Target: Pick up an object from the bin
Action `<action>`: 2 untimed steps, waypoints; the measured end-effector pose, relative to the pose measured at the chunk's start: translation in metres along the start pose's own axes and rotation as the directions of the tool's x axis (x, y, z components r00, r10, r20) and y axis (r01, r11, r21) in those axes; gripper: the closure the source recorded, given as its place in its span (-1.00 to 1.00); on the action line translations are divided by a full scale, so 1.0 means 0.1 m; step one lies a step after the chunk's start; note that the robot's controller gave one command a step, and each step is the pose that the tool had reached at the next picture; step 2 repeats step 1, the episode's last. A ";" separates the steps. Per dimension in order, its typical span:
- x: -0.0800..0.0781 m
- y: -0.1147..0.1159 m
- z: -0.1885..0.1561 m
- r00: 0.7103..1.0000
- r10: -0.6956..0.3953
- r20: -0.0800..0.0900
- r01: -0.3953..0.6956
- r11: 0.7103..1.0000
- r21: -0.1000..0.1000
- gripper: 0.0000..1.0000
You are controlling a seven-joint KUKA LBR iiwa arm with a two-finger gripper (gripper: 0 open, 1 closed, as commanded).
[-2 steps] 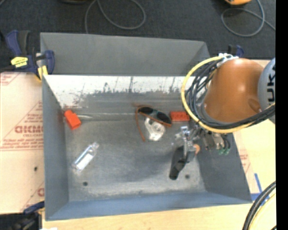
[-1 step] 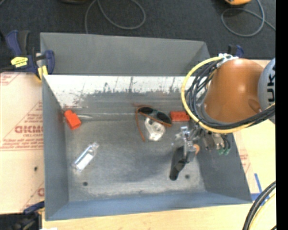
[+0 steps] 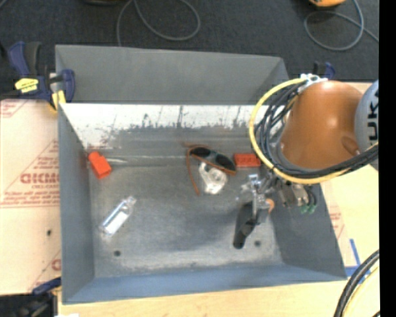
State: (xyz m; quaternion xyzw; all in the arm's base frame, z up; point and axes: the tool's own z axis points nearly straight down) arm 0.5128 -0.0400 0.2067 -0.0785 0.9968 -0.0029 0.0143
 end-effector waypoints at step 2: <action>0.00 0.00 0.00 1.000 -0.001 0.000 0.001 1.000 0.000 1.00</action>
Offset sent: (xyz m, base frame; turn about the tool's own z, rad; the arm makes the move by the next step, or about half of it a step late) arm 0.0000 0.0000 0.0000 0.0000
